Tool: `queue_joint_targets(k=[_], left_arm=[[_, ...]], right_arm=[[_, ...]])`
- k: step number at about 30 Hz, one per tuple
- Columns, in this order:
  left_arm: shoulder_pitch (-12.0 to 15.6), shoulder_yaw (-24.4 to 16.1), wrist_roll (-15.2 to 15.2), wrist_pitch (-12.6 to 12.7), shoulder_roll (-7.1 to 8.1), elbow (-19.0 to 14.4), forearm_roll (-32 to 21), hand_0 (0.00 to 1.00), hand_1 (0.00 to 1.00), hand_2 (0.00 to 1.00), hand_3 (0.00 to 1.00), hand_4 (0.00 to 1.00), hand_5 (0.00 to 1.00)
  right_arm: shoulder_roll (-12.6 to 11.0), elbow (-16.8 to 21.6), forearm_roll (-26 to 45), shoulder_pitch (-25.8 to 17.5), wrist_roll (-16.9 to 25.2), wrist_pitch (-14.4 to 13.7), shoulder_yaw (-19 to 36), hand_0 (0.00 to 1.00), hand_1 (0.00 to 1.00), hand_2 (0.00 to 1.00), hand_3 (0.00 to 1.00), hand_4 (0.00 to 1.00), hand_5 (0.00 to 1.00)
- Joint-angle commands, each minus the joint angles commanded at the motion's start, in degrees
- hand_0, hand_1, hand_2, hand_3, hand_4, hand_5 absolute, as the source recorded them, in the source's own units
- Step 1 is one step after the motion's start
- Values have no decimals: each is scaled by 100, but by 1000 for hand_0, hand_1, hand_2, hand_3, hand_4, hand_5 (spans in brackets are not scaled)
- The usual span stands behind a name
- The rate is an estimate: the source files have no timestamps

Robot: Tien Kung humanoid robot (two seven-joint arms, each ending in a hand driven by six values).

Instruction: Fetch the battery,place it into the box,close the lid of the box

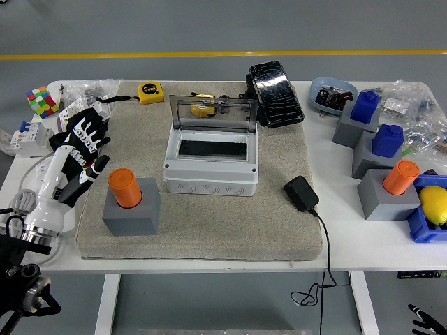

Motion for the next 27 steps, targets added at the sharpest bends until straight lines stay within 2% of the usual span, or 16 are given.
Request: queue_joint_targets(k=[3,4,9,10,15,16,21,22,27], left_arm=[[-24,48,0,36,-18,61,99,810,936,988,998,998,483],[-32,64,0,50,-22,81,138,799,919,984,998,998,434],[-114,176,4,165,-46,243,387,799,919,984,998,998,434],[-133,203,11,196,-48,271,441,727,846,927,948,998,168],[-176,319,6,284,-54,398,537,727,846,927,948,998,168],[-183,352,0,306,-53,434,537,646,784,865,912,998,115],[-205,493,0,340,-72,566,491,646,784,865,912,998,115],[-207,508,0,345,-78,580,483,576,717,792,875,998,51],[-238,543,0,368,-110,608,428,576,717,792,875,998,51]], right_arm=[[0,0,7,4,0,3,-13,644,696,686,570,944,492],[2,-1,8,4,1,3,-14,644,697,686,569,943,493],[0,-7,30,13,-1,6,-51,644,697,686,569,943,493],[-3,-4,31,16,-1,4,-54,644,696,686,569,943,492],[-12,-5,44,33,-2,-7,-96,644,696,686,569,943,492],[-12,-2,45,35,0,-10,-100,644,696,685,569,943,492],[-1,-4,59,27,0,-11,-134,644,696,685,569,943,492],[1,-6,59,23,-1,-11,-138,646,696,685,569,943,491],[0,-5,32,19,-8,-15,-131,646,696,685,569,943,491]])
